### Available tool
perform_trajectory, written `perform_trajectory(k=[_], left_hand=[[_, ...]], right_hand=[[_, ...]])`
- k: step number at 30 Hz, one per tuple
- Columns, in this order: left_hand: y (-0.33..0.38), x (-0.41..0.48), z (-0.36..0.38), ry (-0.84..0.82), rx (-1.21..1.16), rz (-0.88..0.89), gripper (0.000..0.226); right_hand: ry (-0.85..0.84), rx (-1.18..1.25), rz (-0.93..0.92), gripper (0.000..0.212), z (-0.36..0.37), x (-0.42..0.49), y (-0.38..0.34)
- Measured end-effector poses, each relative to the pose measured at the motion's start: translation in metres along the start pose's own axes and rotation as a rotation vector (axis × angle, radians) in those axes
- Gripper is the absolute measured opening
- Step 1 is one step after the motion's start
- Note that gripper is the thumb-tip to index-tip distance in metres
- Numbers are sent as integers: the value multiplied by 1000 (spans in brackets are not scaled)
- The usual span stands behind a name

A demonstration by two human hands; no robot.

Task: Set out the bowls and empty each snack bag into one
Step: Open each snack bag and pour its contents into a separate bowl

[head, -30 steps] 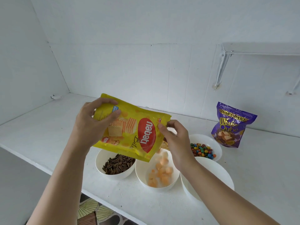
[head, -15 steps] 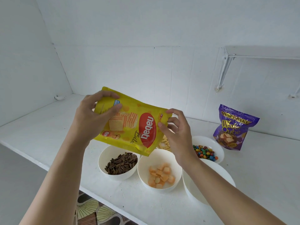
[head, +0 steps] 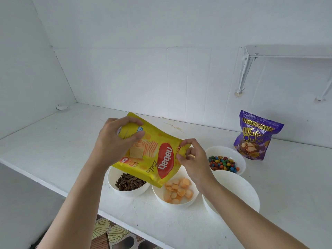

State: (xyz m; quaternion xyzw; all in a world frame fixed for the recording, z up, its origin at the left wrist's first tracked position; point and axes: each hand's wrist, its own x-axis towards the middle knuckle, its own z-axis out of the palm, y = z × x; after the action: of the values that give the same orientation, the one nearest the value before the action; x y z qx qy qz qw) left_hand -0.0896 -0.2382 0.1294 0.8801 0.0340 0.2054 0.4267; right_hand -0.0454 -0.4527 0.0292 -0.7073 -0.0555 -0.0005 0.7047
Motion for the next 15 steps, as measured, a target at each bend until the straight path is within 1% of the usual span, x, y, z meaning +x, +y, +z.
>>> perform_trajectory(k=[4, 8, 11, 15], left_hand=[[1, 0, 2, -3, 2, 16, 19], [9, 4, -3, 30, -28, 45, 20], [23, 11, -11, 59, -7, 116, 20], [47, 20, -26, 53, 33, 207, 20]], right_hand=[[20, -12, -3, 29, 0, 0, 1], [32, 19, -82, 29, 0, 1, -10], [63, 33, -154, 27, 1, 2, -24], [71, 104, -214, 28, 4, 1, -39]])
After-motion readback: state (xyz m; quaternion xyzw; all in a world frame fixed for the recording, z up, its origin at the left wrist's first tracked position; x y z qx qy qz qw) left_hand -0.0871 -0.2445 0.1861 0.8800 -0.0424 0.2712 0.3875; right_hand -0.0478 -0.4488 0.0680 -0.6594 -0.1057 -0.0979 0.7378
